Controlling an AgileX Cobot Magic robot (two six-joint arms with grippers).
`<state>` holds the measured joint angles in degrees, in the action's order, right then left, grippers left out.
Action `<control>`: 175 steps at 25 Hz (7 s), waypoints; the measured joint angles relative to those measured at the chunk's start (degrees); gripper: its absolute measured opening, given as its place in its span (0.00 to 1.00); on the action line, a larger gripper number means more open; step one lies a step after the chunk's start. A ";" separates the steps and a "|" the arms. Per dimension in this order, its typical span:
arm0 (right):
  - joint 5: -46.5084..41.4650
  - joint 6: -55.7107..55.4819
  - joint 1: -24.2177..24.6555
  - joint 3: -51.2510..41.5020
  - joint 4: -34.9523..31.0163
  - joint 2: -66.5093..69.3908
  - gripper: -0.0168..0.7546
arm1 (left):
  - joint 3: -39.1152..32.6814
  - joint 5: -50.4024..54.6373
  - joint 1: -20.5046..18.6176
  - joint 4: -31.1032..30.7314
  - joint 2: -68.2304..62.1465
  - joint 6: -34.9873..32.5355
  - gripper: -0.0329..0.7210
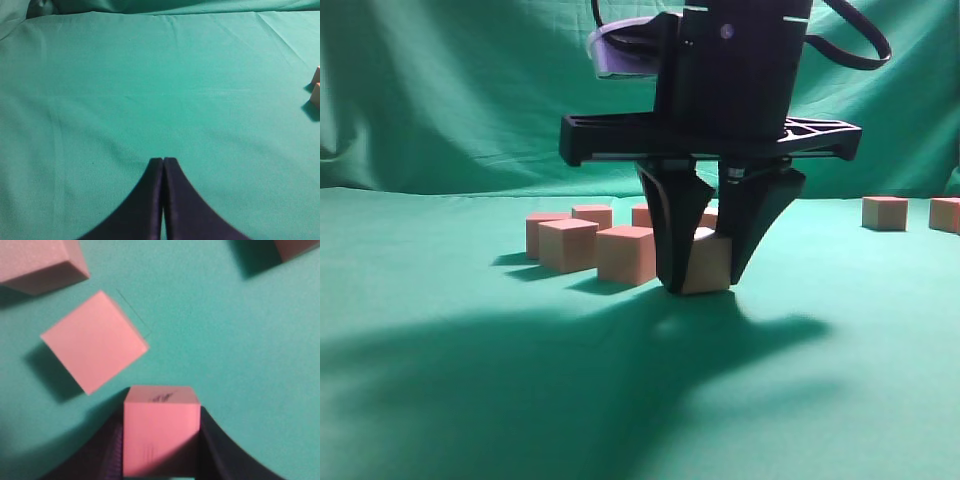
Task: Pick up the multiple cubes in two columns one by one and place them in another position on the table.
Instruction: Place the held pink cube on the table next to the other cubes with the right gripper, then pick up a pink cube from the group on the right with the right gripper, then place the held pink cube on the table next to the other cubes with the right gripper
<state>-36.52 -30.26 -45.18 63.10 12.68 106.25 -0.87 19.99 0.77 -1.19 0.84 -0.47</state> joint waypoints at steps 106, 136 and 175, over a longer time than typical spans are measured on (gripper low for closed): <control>-30.54 24.98 1.80 12.05 -12.76 -14.41 0.36 | 0.00 0.00 0.00 0.00 0.00 0.00 0.04; -0.48 26.44 -6.99 -7.15 -1.55 -5.75 0.36 | 0.00 0.00 0.00 0.00 0.00 0.00 0.04; -10.53 17.27 -6.99 -2.20 2.90 -10.36 0.89 | 0.00 0.00 0.00 0.00 0.00 0.00 0.04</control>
<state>-47.05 -12.99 -52.17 60.90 15.58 95.89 -0.87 19.99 0.77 -1.19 0.84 -0.47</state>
